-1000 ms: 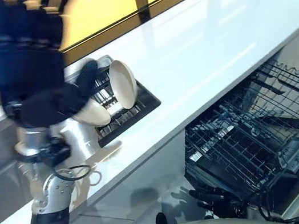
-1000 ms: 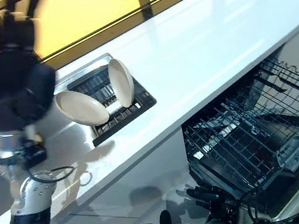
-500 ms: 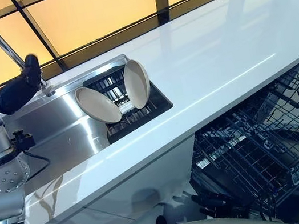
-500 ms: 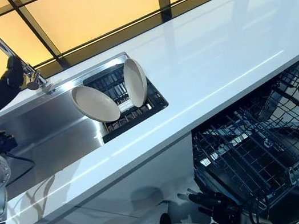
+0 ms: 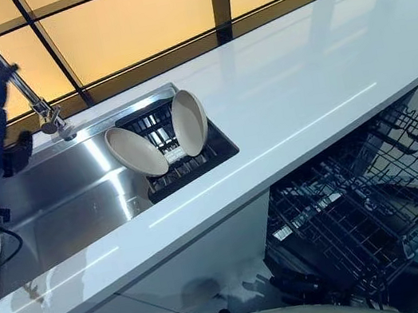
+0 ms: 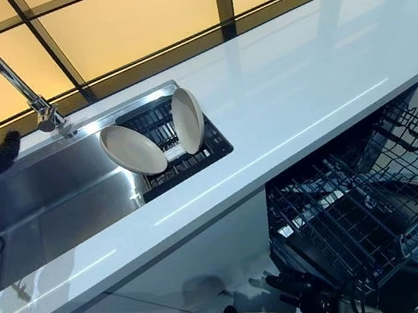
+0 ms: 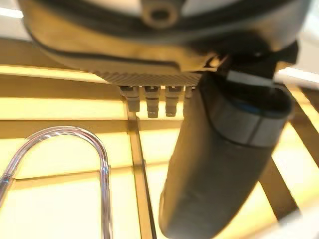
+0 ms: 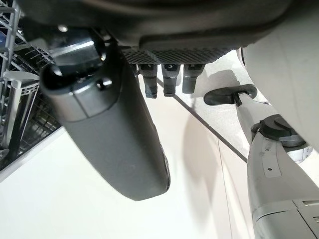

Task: Pick up plates and place into dishwasher.

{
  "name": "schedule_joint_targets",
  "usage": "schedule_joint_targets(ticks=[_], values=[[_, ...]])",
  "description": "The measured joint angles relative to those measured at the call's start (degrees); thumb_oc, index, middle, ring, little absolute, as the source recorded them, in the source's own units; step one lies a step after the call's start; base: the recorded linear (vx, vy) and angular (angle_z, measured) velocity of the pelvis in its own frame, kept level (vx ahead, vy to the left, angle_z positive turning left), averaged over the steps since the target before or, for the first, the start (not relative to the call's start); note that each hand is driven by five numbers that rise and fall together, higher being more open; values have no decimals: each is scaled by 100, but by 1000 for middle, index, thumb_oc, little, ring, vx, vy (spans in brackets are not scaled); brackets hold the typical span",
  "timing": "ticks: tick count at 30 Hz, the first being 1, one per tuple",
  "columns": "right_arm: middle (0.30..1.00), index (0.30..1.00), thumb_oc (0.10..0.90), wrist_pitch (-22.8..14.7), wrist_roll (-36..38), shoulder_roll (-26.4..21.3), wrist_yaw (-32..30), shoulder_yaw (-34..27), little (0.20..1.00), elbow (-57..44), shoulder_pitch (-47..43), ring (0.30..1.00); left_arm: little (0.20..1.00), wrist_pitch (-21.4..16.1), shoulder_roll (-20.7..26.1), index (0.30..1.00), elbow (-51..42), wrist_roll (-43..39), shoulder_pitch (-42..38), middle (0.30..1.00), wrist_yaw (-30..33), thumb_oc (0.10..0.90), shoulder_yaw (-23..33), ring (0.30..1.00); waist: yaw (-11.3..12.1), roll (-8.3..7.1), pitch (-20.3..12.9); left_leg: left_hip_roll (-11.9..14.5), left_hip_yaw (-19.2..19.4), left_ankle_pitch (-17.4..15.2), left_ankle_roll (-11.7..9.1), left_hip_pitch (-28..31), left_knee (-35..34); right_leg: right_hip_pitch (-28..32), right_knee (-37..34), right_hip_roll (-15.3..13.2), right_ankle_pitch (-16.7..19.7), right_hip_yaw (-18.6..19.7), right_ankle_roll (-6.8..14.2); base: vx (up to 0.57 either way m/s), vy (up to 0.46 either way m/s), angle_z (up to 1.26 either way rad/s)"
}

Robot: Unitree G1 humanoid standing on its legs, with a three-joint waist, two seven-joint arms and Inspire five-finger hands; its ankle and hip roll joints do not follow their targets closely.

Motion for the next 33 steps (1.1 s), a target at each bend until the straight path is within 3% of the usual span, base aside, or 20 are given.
schedule_joint_targets(ticks=[8,22,33], values=[[900,900,800,125,-69,-53,98,3,900,-2,-111,900,900,-9,422,900,279,441,-445,900,-1087,800,-915,900,-192,10,-7,15,175,-15,-10,60,1,-11,2,32,14,147,-19,13,60,-9],[900,900,800,152,-117,-142,120,19,900,-5,-163,900,900,-25,477,900,1006,534,-1239,900,-1392,800,-1861,900,-461,6,-11,8,377,-76,17,145,0,-21,4,46,40,367,-9,23,49,-8],[900,900,800,158,-118,-150,120,31,900,-38,-165,900,900,-169,475,900,1355,929,-1396,900,-2155,800,-2388,900,-596,-24,-27,11,539,-105,27,188,-2,-60,4,45,73,535,4,11,25,-7]])
